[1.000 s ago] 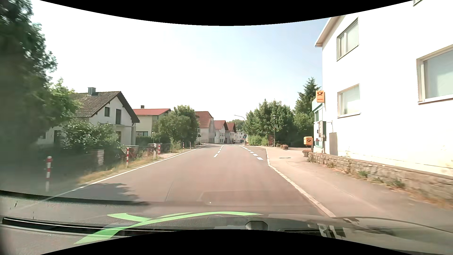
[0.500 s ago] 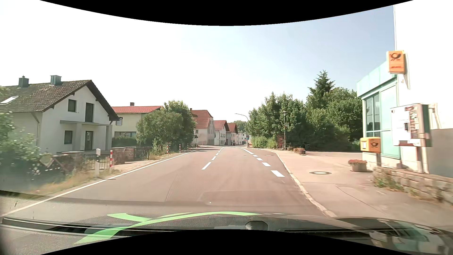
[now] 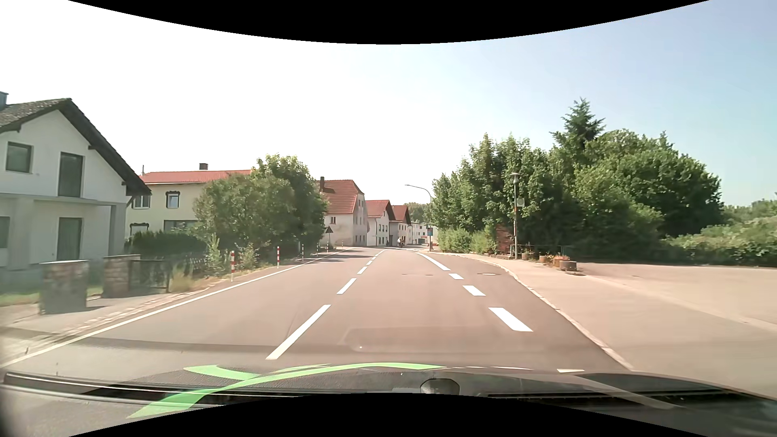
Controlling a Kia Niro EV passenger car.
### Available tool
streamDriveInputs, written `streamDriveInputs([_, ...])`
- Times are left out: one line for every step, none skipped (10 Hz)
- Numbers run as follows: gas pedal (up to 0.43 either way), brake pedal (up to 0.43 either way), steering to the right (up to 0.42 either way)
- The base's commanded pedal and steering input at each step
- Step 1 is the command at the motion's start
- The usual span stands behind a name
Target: Follow the waypoints while adhering to traffic rules and regulations
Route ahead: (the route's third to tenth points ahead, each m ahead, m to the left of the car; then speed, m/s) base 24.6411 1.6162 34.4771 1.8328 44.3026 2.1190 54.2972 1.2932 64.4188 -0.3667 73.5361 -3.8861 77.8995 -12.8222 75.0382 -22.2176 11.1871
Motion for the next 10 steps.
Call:
streamDriveInputs([0.000, 0.000, -0.008])
streamDriveInputs([0.000, 0.000, -0.008])
streamDriveInputs([0.000, 0.000, -0.008])
streamDriveInputs([0.000, 0.000, -0.008])
streamDriveInputs([0.000, 0.000, -0.008])
streamDriveInputs([0.000, 0.000, -0.008])
streamDriveInputs([0.000, 0.000, -0.008])
streamDriveInputs([0.000, 0.000, -0.008])
streamDriveInputs([0.000, 0.000, -0.008])
streamDriveInputs([0.000, 0.000, -0.008])
